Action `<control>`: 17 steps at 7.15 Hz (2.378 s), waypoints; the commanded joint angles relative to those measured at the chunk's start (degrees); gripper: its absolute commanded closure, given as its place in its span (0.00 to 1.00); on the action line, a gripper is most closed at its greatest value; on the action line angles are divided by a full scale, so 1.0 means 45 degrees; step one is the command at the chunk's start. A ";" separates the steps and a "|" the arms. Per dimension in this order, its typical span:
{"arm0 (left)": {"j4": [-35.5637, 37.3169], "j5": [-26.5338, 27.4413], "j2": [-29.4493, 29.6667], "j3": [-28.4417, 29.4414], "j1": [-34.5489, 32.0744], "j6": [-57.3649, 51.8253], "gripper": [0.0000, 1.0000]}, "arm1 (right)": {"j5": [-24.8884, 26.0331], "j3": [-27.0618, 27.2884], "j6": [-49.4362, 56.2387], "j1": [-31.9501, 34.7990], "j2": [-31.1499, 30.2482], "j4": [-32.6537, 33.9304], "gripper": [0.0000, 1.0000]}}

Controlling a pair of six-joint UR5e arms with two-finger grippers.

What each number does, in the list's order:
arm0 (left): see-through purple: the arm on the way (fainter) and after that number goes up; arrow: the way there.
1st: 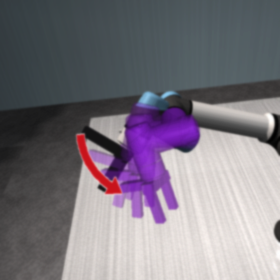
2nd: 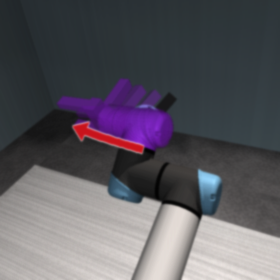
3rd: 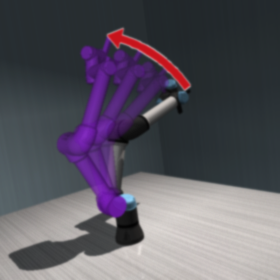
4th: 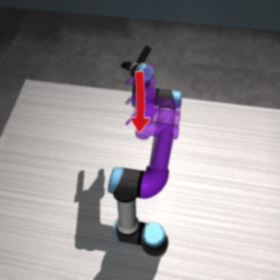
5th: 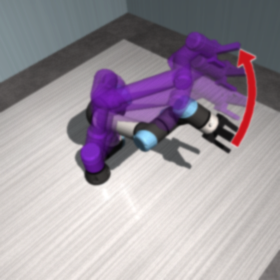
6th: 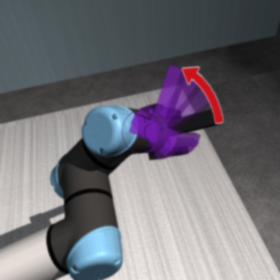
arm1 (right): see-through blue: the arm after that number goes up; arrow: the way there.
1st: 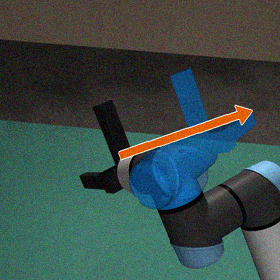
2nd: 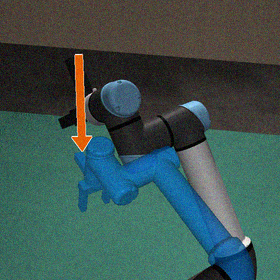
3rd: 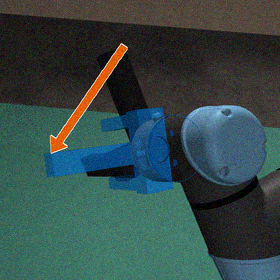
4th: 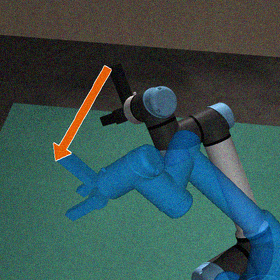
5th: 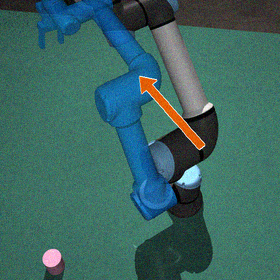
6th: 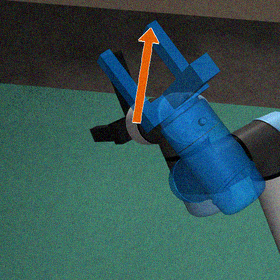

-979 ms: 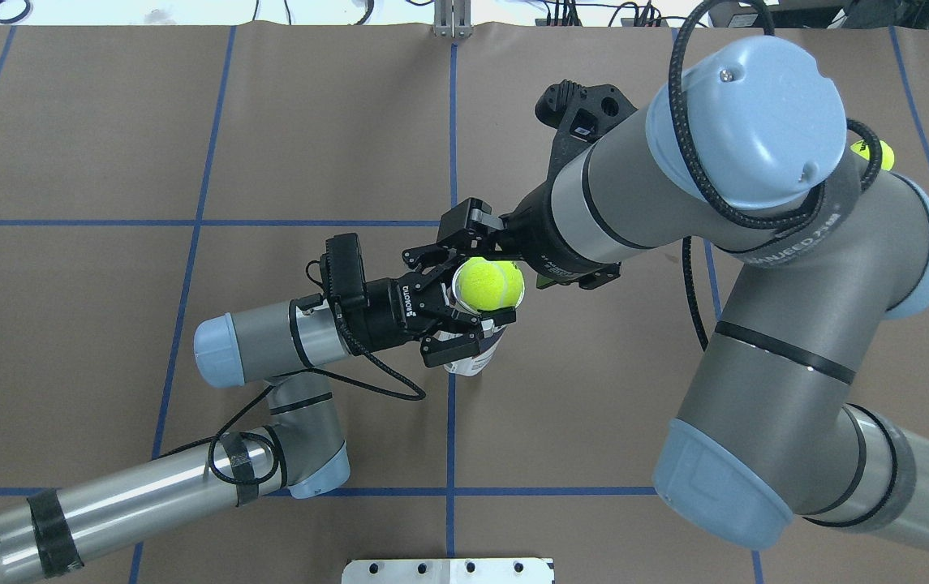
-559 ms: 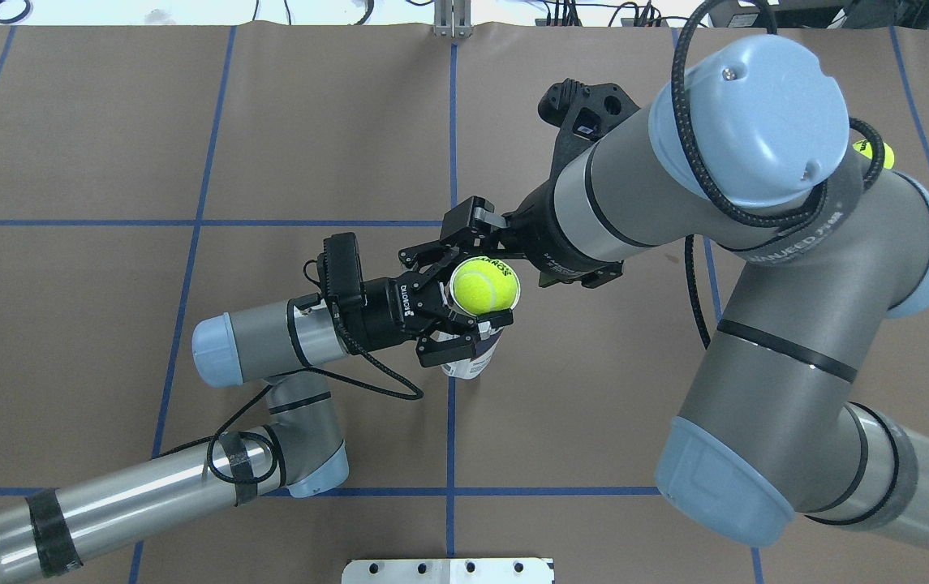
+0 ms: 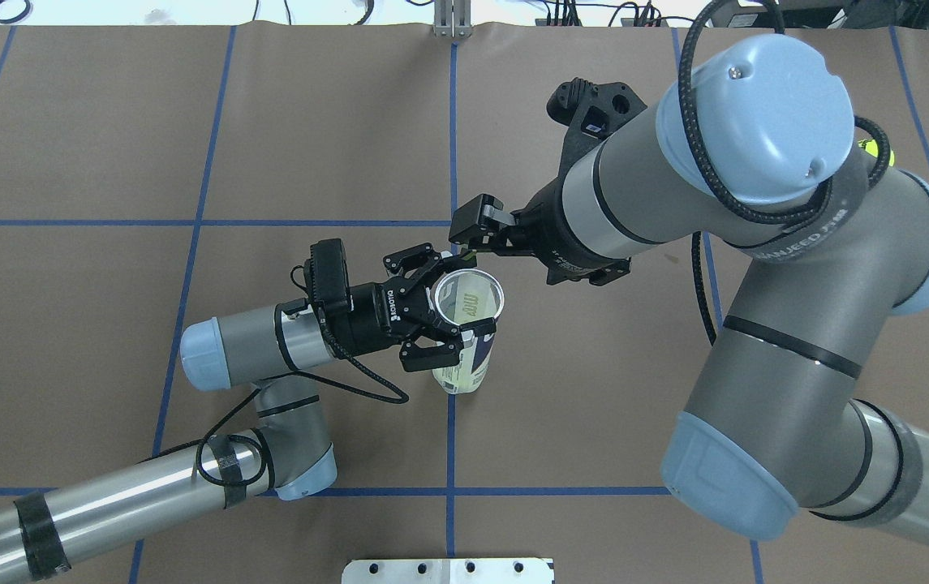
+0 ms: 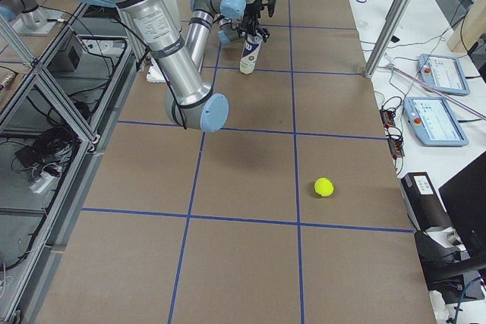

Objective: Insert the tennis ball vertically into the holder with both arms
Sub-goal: 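Set the can down and open the left gripper while the right withdraws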

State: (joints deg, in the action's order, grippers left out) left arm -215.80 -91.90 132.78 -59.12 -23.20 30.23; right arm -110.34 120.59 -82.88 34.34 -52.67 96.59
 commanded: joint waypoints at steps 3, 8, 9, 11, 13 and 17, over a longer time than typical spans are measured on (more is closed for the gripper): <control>-0.0247 -0.0007 -0.0462 -0.0571 0.0078 0.0020 0.01 | 0.0009 0.0000 0.0001 0.0025 -0.0015 0.0000 0.00; -0.0209 -0.0026 -0.1340 -0.1838 0.0079 0.0233 0.01 | -0.0185 -0.0039 0.0176 0.0589 -0.0424 0.0039 0.00; -0.0170 -0.0123 -0.1556 -0.2094 -0.0134 0.0332 0.01 | -0.0205 -0.0078 0.0447 0.0727 -0.0735 0.0039 0.00; -0.0072 -0.0357 -0.1907 -0.2272 -0.0679 0.0333 0.01 | -0.0225 -0.0078 0.2237 0.1466 -0.0934 0.1242 0.00; 0.0666 -0.2224 -0.2299 -0.2253 -0.1985 0.0313 0.01 | -0.0496 -0.0156 0.3783 0.2169 -0.1282 0.1873 0.00; 0.2520 -0.5199 -0.2884 -0.2117 -0.2913 -0.1299 0.01 | -0.1452 -0.0448 0.7665 0.4024 -0.2862 0.1817 0.00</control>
State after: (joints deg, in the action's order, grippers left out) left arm -207.03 -112.93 120.85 -68.82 -36.78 28.17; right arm -115.28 119.05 -53.92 49.90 -63.21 105.05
